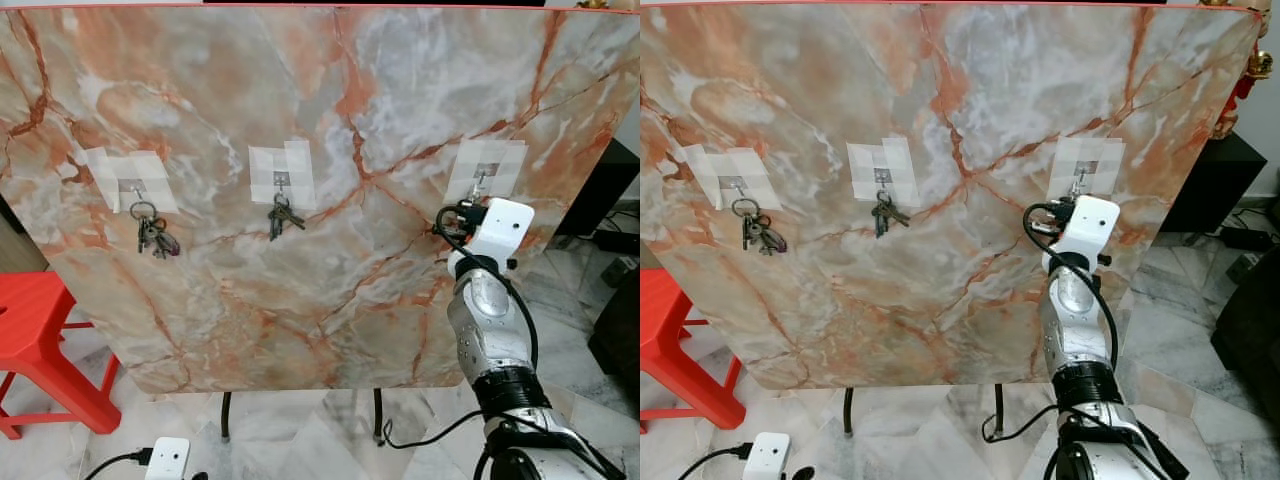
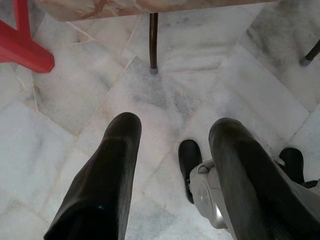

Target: Hang keys on a hook

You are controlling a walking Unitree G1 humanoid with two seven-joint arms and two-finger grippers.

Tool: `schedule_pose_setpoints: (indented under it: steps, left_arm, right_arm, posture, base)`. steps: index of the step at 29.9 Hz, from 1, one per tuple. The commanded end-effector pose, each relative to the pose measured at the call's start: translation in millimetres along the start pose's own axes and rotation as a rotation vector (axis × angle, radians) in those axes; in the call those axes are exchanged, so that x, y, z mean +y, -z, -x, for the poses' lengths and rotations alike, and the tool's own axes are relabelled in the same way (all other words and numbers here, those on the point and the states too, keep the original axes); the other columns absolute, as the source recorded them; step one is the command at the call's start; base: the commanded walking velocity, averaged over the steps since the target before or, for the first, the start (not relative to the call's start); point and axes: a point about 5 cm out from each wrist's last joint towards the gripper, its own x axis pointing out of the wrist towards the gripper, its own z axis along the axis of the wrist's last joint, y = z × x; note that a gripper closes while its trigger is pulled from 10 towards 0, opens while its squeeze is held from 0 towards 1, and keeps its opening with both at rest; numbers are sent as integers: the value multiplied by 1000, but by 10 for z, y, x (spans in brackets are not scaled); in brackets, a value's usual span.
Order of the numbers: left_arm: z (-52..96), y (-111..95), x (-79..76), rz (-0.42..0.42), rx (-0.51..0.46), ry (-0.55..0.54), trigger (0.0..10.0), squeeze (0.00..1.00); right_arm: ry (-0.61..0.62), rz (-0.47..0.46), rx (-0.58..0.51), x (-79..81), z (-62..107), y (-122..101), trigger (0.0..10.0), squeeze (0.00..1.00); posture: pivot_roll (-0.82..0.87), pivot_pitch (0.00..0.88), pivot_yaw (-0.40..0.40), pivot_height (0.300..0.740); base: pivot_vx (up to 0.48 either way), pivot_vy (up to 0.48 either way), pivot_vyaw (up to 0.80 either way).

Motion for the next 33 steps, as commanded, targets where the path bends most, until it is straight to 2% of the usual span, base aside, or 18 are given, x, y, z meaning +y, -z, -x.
schedule_pose_setpoints:
  steps: [1, 5, 16, 33]
  left_arm:
    - [8, 27, 15, -32, 16, 9, 10000, 0]
    - [7, 22, 13, -42, 15, 14, 10000, 0]
    - [-5, -4, -25, -66, 6, 27, 10000, 0]
    - [-8, -14, -33, -85, 3, 32, 10000, 0]
  right_arm:
    - [21, -6, -6, -42, 15, 4, 10000, 0]
    - [44, -70, 14, -51, 58, 45, 10000, 0]
    - [24, -45, -44, -37, 53, -62, 10000, 0]
    - [13, -53, -63, -10, 51, -116, 10000, 0]
  posture:
    - [10, 4, -14, 740]
    - [10, 7, -10, 740]
    - [8, 6, -10, 740]
    - [10, 7, -8, 740]
  base:
    - [0, 0, 0]
    - [0, 0, 0]
    - [0, 0, 0]
    - [0, 0, 0]
